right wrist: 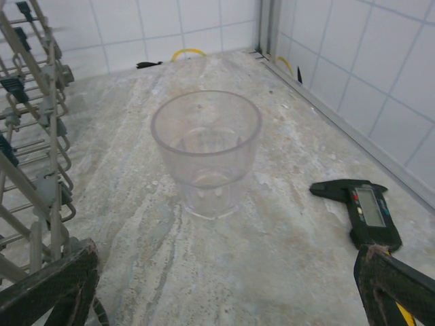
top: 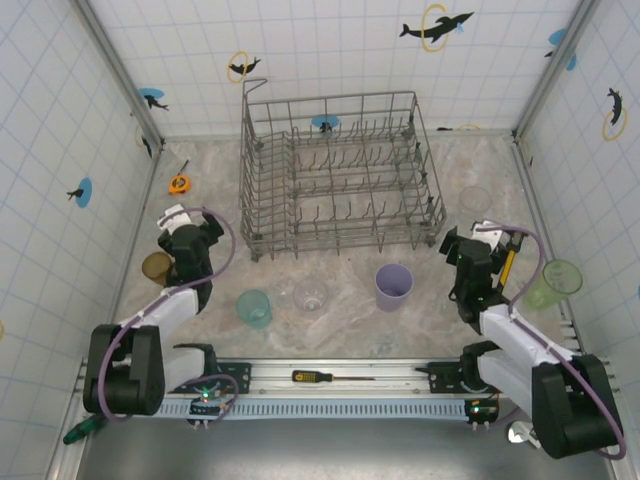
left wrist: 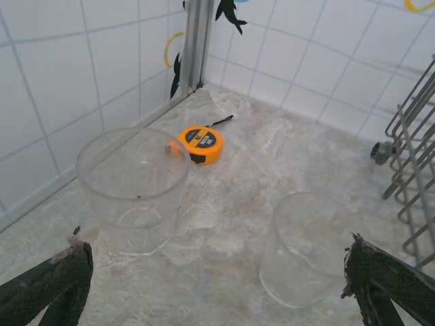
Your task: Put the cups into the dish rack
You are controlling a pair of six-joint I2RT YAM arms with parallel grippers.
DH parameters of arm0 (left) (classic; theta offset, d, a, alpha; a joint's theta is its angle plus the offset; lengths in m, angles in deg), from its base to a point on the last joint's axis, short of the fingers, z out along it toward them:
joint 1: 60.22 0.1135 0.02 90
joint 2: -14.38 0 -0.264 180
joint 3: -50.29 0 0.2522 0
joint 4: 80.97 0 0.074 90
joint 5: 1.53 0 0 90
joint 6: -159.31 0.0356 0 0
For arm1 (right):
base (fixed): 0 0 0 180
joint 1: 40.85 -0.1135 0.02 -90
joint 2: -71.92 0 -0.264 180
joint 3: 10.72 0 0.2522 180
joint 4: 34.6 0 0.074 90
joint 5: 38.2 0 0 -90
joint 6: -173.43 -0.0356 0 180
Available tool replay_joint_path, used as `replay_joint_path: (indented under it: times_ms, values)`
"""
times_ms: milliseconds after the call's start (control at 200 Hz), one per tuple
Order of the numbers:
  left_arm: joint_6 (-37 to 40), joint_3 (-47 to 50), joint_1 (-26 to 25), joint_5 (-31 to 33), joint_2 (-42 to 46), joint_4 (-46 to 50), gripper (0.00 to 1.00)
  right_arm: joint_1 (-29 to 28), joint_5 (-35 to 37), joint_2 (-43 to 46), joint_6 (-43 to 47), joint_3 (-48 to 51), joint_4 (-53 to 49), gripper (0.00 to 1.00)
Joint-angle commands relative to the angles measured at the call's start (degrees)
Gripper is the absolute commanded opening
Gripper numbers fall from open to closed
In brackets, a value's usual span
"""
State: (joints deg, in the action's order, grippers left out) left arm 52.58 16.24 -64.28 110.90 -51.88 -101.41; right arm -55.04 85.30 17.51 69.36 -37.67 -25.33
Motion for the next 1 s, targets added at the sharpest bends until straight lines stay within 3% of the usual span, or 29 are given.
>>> replay_joint_path:
  times_ms: [0, 205, 335, 450, 676, 851, 996]
  values:
    - [-6.0, -4.7, -0.7, 2.6, 2.8, 12.3, 0.98, -0.2, 3.0, 3.1, -4.9, -5.5, -11.2, 1.00]
    - [-12.7, -16.7, -0.8, 2.5, 5.0, 35.5, 0.98, -0.2, 0.6, 3.3, -9.6, -15.5, -27.6, 1.00]
    - [-15.8, -22.2, -0.8, -2.2, 6.8, 47.5, 0.98, -0.2, -0.9, 1.6, -10.2, -21.8, -35.7, 1.00]
    - [-18.1, -24.6, -0.7, -8.2, 9.2, 54.4, 0.98, -0.3, -0.2, 1.3, -10.8, -25.0, -39.5, 1.00]
    - [-22.8, -29.2, -0.8, -18.5, 10.4, 66.7, 0.98, -0.3, -5.4, 0.6, -9.4, -29.6, -43.5, 1.00]
    - [-22.8, -32.7, -0.8, -26.5, 10.4, 75.2, 0.98, -0.2, -11.2, -2.0, -9.2, -33.6, -45.9, 1.00]
    - [-19.1, -32.9, -0.8, -28.4, 10.5, 81.1, 0.98, -0.2, -15.5, -4.7, -9.5, -37.9, -46.9, 1.00]
